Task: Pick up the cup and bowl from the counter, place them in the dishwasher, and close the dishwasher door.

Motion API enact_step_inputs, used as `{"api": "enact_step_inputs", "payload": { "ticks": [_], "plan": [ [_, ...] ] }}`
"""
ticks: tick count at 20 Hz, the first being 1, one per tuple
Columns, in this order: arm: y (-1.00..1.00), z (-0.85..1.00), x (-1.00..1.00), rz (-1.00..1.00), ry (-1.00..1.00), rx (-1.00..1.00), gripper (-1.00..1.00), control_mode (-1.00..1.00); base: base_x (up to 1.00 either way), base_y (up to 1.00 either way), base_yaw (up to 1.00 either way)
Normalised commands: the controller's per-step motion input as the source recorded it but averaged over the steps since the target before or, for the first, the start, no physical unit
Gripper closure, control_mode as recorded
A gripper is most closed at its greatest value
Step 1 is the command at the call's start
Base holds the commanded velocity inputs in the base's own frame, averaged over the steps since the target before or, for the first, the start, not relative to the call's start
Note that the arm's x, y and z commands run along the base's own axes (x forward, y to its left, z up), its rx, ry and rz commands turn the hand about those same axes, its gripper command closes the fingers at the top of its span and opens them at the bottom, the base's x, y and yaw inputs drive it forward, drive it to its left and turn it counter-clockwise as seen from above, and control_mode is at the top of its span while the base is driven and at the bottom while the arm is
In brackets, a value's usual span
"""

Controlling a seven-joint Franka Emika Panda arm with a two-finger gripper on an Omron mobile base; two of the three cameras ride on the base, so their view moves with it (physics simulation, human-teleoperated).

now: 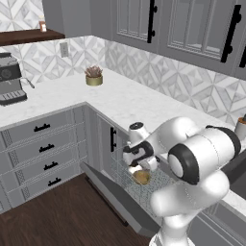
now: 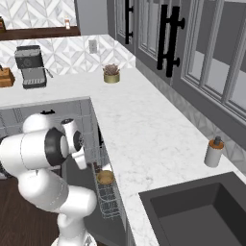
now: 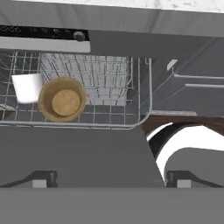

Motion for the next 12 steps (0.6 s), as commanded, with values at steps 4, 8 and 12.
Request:
{"api": "enact_step_inputs", "payload": {
  "ticks": [4,8,12],
  "plan": [
    [0.64,-0.1,0.28,0.0,0.15,0.11,-1.0,-1.0,0.0,0.0,0.0],
    [0.36,-0.29,0.37,0.0,0.1,0.03,-1.0,-1.0,0.0,0.0,0.0],
    [0.33,-0.54,0.45,0.0,0.1,0.0,-1.0,-1.0,0.0,0.0,0.0]
  ]
}}
